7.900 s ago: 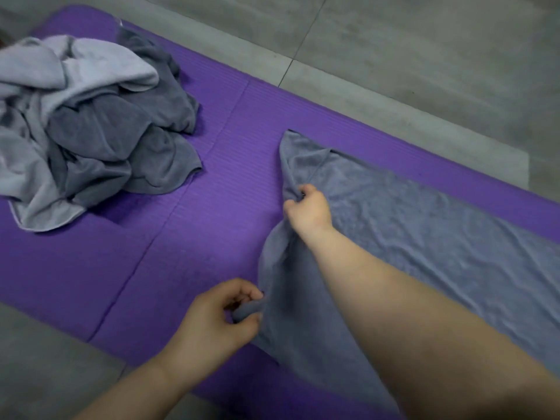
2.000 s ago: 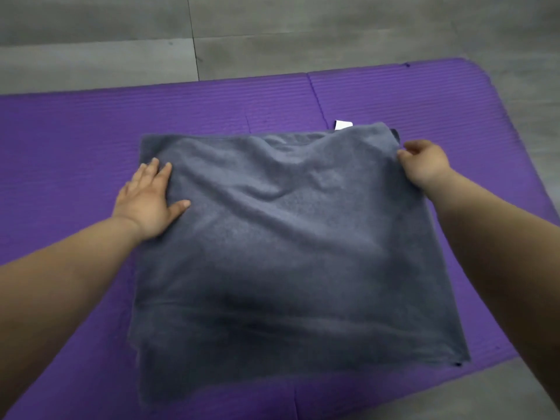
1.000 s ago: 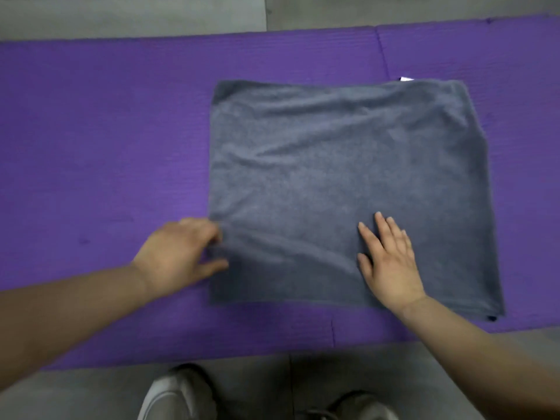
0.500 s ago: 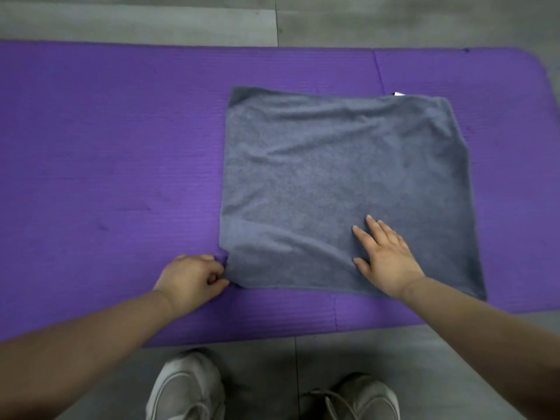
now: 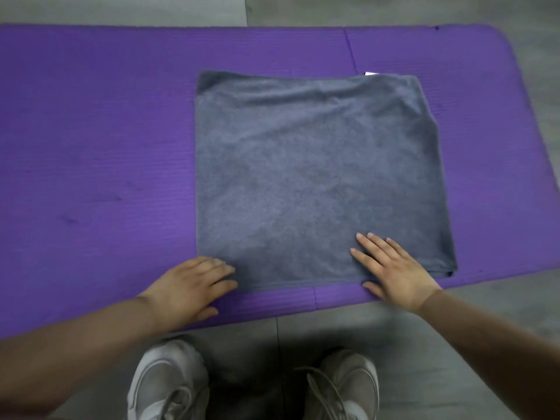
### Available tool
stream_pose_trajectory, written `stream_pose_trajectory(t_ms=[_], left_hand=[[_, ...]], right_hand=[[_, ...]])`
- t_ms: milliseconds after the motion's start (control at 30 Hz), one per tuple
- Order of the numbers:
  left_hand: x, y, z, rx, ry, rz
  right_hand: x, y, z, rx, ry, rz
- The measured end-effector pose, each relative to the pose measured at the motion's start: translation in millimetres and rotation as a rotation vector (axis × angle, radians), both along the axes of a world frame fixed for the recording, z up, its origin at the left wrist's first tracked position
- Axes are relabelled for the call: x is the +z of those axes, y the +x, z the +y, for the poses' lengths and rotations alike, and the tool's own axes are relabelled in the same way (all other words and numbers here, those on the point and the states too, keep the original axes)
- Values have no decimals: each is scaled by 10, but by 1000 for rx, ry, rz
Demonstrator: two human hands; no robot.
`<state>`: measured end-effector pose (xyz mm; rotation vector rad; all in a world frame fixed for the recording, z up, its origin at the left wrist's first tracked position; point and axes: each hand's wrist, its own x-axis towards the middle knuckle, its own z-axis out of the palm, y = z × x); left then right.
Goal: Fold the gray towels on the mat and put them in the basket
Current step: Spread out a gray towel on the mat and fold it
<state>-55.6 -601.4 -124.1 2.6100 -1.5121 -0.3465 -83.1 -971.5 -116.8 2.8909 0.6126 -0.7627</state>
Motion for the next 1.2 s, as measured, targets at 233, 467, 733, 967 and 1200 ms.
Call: stream_pose_trajectory(t_ms=[233, 467, 733, 967, 1200], left_hand=[[29, 183, -60, -90, 87, -29], [288, 390, -48, 464, -36, 274], [458, 612, -43, 717, -257, 405], [463, 726, -38, 1003, -576, 995], [640, 868, 228, 1004, -449, 1266]], right_hand=[[104, -38, -523, -133, -134, -71], [35, -73, -540, -216, -217, 40], [46, 29, -655, -214, -72, -271], [466, 499, -661, -734, -83, 307], [801, 795, -850, -787, 78, 787]])
